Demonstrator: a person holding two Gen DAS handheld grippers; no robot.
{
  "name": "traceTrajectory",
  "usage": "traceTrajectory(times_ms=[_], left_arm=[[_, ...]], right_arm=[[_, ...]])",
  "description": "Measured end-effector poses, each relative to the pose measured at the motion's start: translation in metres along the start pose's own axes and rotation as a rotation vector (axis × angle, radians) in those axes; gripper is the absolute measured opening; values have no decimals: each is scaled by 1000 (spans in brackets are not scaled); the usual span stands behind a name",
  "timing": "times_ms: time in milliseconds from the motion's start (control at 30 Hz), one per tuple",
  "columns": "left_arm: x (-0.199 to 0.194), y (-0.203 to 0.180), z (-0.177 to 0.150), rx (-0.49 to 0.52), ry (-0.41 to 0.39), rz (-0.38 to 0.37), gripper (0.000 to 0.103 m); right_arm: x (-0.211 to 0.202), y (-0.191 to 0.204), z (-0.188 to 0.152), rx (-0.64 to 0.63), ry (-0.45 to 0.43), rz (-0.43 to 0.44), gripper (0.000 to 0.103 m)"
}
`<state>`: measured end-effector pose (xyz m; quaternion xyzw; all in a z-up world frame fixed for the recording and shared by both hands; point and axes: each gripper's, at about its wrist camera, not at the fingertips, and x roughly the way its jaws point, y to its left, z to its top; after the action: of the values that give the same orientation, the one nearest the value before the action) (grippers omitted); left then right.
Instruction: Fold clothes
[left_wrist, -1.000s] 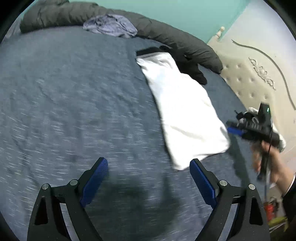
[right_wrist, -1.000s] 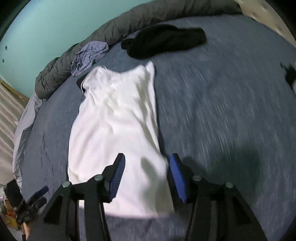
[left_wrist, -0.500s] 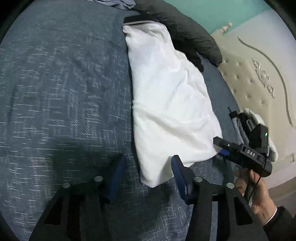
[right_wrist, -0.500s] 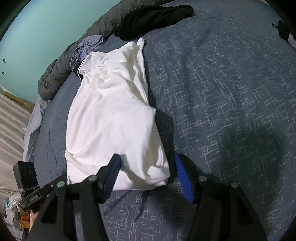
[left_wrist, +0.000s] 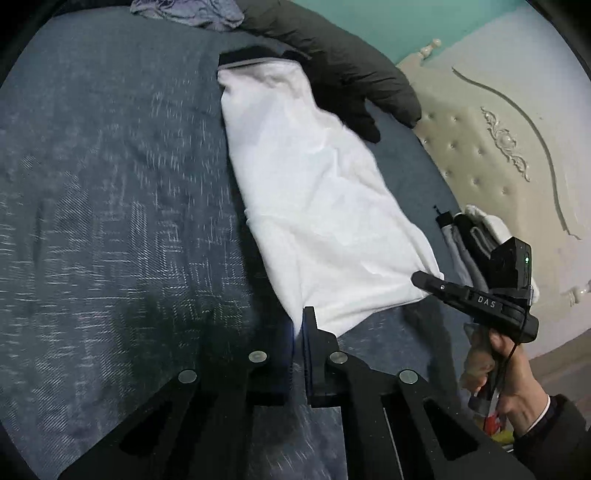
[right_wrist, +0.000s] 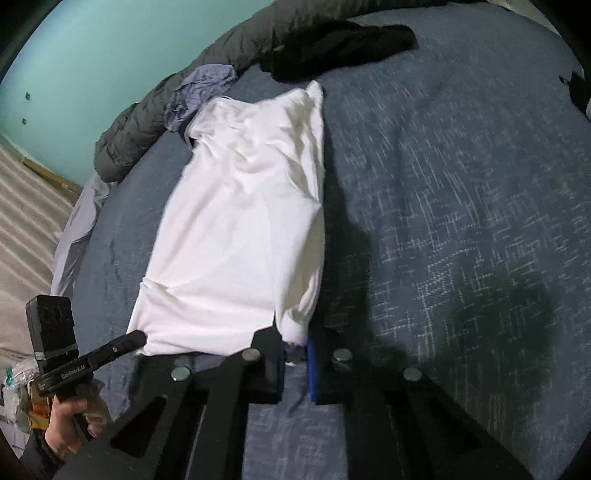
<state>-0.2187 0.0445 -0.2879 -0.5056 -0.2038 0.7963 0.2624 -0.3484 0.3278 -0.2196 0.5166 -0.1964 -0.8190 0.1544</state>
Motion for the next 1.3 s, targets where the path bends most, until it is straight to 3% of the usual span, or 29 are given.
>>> traceTrajectory(times_ms=[233,533,800,967,1067,1133,1167,1300], left_arm=[[-34,-29,-27,84,42,23,4],[-57,-57,-93,148,92,57,4],[-71,-58,-151,150,104,54,4],[-58,-48,-166,135,134,83,5],[-62,-41,-163,115,111,95,13],[-71,-36,-159,115,78,112,38],[-75,-32,-154,107,55,116,42],[-79,-15,-135,67,-10,128,45]], right_arm=[[-37,21,-13,-42,4,21,8],[-70,24,-76,-79,66,25,7],[-78,26,-130,-87,110,6,7],[-73,21,-141,-79,115,0,12],[-71,19,-141,-79,117,-51,22],[-77,19,-139,-112,105,-97,31],[-80,19,-137,-127,93,-115,34],[-93,12,-112,-132,8,-116,39]])
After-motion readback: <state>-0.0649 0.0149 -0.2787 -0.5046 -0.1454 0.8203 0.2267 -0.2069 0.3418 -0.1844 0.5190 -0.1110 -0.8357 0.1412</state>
